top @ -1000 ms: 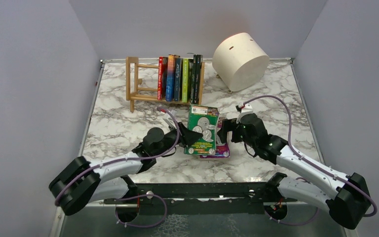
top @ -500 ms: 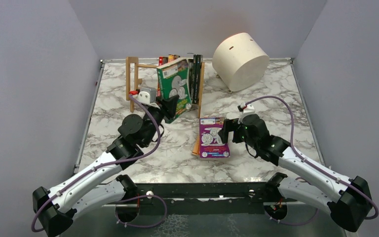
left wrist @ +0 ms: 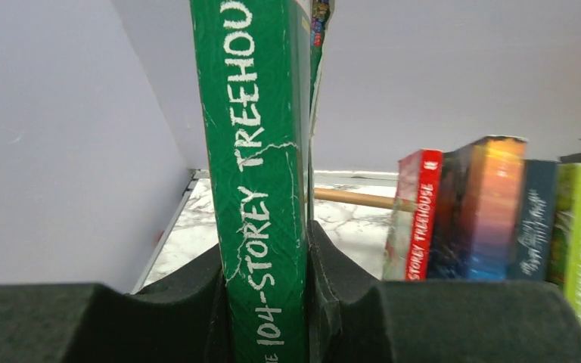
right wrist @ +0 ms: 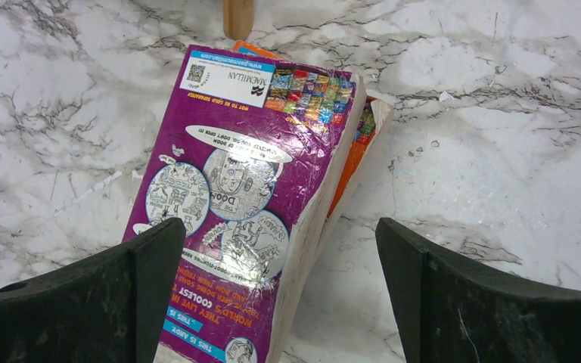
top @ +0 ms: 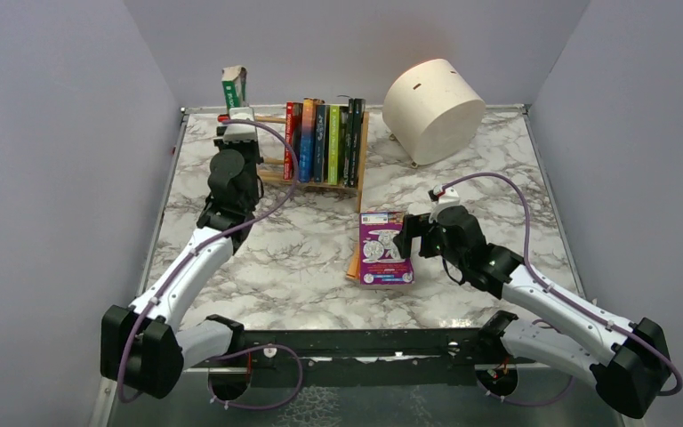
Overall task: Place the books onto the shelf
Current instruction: Place the book on the shelf.
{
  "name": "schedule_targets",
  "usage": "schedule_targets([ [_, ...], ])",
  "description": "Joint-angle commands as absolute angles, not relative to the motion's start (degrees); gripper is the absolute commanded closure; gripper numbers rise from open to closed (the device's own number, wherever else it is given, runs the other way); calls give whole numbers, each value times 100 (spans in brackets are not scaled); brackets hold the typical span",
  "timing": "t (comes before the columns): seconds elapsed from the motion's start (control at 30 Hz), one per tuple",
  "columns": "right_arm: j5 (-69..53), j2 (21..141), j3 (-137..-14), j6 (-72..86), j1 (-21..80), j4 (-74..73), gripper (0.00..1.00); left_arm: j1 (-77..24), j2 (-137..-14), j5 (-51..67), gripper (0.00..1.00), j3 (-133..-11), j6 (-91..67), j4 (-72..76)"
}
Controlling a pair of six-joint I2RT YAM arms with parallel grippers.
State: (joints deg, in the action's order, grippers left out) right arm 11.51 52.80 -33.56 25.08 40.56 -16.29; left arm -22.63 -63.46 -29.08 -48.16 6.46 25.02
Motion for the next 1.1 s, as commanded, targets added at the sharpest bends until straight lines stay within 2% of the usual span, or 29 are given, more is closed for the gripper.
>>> schedule_targets([
  [0.0, 1255, 5206, -3372, 2388, 4086, -1595, 4, -1671, -6711, -1956, 100, -5222, 299, 3294],
  [0.23, 1287, 5376, -3452, 2362, 4084, -1591, 4, -1057, -7603, -790, 100, -5311, -166, 3682],
  [0.73, 1308, 5672, -3397, 2430, 4087, -1504, 4, -896, -8854, -251, 100, -5563, -420, 3865],
  [1.07, 1318, 5792, -3409, 2435, 4087, -1451, 4, -896, -9247, -109, 100, -5668, -646, 3837],
])
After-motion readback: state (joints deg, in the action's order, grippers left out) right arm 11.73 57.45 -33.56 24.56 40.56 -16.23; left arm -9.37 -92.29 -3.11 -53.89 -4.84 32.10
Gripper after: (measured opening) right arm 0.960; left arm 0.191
